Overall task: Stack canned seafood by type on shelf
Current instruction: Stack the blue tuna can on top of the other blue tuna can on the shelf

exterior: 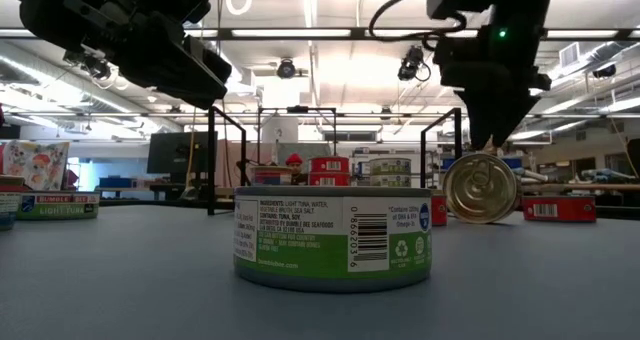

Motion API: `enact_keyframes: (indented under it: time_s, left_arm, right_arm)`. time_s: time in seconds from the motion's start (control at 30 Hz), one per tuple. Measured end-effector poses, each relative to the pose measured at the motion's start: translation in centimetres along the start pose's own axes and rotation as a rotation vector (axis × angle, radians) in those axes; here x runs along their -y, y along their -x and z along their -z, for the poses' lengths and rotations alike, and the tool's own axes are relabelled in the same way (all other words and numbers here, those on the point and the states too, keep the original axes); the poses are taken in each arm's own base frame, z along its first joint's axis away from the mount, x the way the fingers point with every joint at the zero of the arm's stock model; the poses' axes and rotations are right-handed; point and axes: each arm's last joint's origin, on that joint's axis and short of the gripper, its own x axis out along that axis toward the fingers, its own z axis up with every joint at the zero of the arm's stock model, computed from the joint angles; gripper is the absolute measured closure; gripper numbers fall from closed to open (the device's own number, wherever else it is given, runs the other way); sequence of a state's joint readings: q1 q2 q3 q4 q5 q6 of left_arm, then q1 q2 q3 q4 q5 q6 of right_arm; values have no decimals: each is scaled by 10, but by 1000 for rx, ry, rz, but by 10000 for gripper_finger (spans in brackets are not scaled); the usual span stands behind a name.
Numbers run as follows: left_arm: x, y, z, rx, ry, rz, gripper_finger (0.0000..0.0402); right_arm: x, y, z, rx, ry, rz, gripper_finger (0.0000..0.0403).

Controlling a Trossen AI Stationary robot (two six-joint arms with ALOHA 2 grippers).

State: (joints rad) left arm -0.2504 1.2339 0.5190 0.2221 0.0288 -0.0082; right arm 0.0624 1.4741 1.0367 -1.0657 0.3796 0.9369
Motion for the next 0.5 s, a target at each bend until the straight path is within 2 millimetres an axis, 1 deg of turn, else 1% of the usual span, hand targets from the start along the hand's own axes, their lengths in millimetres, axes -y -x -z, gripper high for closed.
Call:
enact_keyframes:
  time_s: [0.3,0.5]
  left_arm:
    - [0,0,1,-8,0,0,396]
    - [0,0,1,-9,1,0,396]
  right_arm:
    - [2,-9,-16,-37,36,-85,124]
    - [3,-10,-18,-69,46,-125,135]
